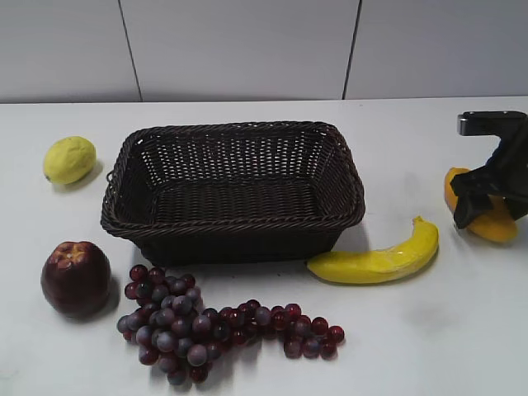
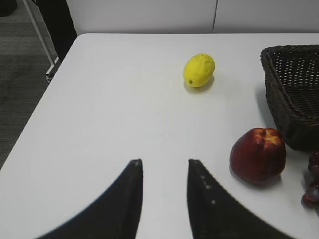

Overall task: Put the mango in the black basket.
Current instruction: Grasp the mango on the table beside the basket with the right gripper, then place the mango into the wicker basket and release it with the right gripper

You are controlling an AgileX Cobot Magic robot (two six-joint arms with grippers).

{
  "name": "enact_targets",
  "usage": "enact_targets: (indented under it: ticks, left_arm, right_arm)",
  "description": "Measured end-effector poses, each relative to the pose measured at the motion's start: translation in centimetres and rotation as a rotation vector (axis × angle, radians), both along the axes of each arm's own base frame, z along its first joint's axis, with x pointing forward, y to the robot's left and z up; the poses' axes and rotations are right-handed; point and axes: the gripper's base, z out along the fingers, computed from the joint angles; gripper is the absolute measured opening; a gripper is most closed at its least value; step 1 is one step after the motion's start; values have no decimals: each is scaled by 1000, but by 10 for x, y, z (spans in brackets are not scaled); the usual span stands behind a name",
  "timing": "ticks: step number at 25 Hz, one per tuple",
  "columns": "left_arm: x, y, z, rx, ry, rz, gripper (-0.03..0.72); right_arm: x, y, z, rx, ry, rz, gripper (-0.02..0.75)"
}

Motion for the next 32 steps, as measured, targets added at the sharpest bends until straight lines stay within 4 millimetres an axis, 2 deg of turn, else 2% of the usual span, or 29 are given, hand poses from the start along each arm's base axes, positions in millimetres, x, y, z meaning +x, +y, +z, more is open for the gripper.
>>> enact_targets:
  ticks: [6, 9, 12, 14, 18, 22, 24, 27, 30, 32]
  left_arm:
    - [0, 0, 0, 0, 0, 0, 240]
    - [0, 0, 0, 0, 0, 0, 240]
    - [0, 0, 0, 0, 0, 0, 240]
    - [0, 0, 0, 0, 0, 0, 240]
    - [0, 0, 0, 0, 0, 0, 240]
    - [0, 0, 0, 0, 0, 0, 240]
    - [0, 0, 0, 0, 0, 0, 240]
    - [0, 0, 0, 0, 0, 0, 240]
    - [0, 0, 0, 0, 0, 0, 240]
    - [0, 0, 0, 0, 0, 0, 240]
  right_arm:
    - [7, 1, 14, 19, 37, -1, 534]
    - [19, 4, 35, 23, 37, 13, 534]
    - [35, 17, 66, 15, 0, 96, 534]
    - [46, 37, 91, -1, -54, 193, 534]
    - [55, 97, 136, -39, -191, 396, 534]
    - [46, 161, 167, -64, -319, 672, 534]
    - [35, 192, 173, -77, -358, 822, 534]
    - [21, 227, 171, -107, -396, 1043, 534]
    - [13, 253, 156, -132, -388, 1214, 534]
    - [13, 263, 138, -137, -353, 1273, 534]
